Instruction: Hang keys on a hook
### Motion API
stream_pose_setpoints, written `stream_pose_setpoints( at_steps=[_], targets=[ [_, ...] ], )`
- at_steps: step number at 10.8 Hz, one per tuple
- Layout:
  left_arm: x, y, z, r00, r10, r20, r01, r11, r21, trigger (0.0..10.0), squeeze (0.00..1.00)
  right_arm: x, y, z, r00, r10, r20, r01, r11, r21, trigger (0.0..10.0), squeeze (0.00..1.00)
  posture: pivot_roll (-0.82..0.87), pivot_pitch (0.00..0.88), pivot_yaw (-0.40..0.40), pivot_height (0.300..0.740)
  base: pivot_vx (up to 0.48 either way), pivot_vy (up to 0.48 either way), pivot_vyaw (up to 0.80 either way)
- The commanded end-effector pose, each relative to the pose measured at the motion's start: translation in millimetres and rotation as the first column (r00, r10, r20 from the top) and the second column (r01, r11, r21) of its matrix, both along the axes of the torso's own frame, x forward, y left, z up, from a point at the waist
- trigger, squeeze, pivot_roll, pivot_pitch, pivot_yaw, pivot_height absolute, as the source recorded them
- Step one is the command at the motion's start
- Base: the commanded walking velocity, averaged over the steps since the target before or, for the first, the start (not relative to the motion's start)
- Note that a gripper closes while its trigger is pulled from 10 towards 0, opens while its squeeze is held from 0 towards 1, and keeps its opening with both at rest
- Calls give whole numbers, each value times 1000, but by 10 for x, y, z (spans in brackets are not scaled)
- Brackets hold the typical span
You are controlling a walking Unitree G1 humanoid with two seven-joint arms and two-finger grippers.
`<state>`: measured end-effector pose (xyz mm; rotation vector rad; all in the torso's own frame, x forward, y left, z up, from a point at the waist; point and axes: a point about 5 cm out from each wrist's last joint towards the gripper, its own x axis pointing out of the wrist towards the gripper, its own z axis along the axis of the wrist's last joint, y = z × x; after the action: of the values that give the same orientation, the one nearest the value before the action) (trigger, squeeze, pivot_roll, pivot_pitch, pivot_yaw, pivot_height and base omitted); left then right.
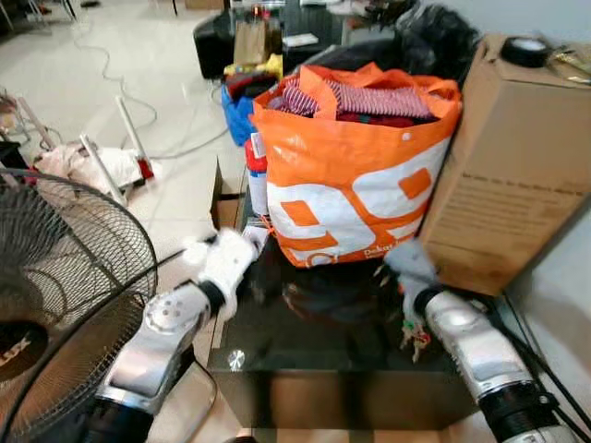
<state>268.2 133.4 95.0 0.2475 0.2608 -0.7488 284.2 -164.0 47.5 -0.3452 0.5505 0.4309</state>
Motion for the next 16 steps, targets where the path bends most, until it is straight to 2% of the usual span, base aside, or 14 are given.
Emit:
stream_pose_setpoints(
  at_steps=[1,3,6,8,9,10,11,16],
  targets=[
    [-102,19,-138,988,-97,-120,104,993,54,10000,0,-15,34,-93,997,45,-66,-48,998,-49,10000,0,-34,0,23,740,0,0,0],
    [-154,11,-211,972,-160,-172,179,979,99,10000,0,-34,27,-248,990,28,-139,-38,997,-73,10000,0,-33,0,9,740,0,0,0],
    [-196,-112,-254,945,-246,-217,268,960,76,10000,0,-29,-149,-444,966,-98,-240,70,990,-122,10000,0,-43,0,0,740,0,0,0],
    [-202,-125,-253,937,-271,-221,292,954,71,10000,0,-27,-223,-485,955,-143,-259,118,987,-108,10000,0,-51,0,3,740,0,0,0],
    [-203,-132,-245,931,-289,-223,310,948,68,10000,0,-21,-260,-505,952,-159,-262,131,984,-122,7294,0,-57,0,5,740,0,0,0],
    [-191,-137,-237,928,-300,-222,321,945,65,10000,0,-13,-299,-508,948,-174,-265,145,981,-127,1216,0,-59,0,6,740,0,0,0],
    [-179,-143,-233,928,-301,-219,322,945,66,10000,0,2,-323,-494,948,-180,-263,152,981,-124,0,0,-62,0,8,740,0,0,0],
    [-170,-157,-229,926,-312,-213,332,941,65,10000,0,14,-396,-519,942,-199,-272,169,977,-130,0,0,-62,0,12,740,0,0,0]
  ],
)
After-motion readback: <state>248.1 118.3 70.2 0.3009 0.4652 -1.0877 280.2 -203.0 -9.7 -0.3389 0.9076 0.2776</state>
